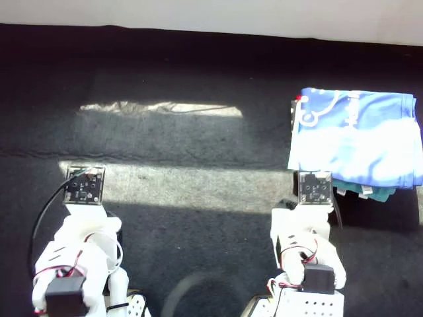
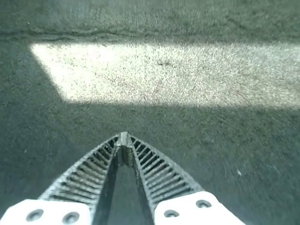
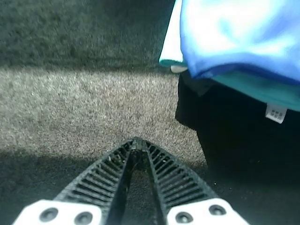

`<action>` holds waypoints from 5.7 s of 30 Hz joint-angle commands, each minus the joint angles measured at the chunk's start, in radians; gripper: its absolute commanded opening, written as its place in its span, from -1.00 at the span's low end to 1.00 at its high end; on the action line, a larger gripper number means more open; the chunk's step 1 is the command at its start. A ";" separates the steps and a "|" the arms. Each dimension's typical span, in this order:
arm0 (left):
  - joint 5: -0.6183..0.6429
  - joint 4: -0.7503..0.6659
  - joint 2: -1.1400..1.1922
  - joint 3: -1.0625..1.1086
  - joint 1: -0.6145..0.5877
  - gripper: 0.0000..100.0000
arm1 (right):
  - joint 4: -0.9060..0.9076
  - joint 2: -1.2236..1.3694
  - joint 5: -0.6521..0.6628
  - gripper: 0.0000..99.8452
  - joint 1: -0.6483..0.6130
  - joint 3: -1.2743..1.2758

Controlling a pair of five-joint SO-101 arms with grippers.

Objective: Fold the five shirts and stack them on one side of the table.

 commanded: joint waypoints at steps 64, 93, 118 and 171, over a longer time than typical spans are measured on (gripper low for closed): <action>0.133 -0.143 -0.015 0.423 -0.008 -0.98 | 0.186 -0.018 0.003 -0.99 0.007 0.150; 0.133 -0.143 -0.015 0.423 -0.008 -0.98 | 0.186 -0.018 0.003 -0.99 0.007 0.150; 0.133 -0.143 -0.015 0.423 -0.008 -0.98 | 0.186 -0.018 0.003 -0.99 0.007 0.150; 0.133 -0.143 -0.015 0.423 -0.008 -0.98 | 0.186 -0.018 0.003 -0.99 0.007 0.150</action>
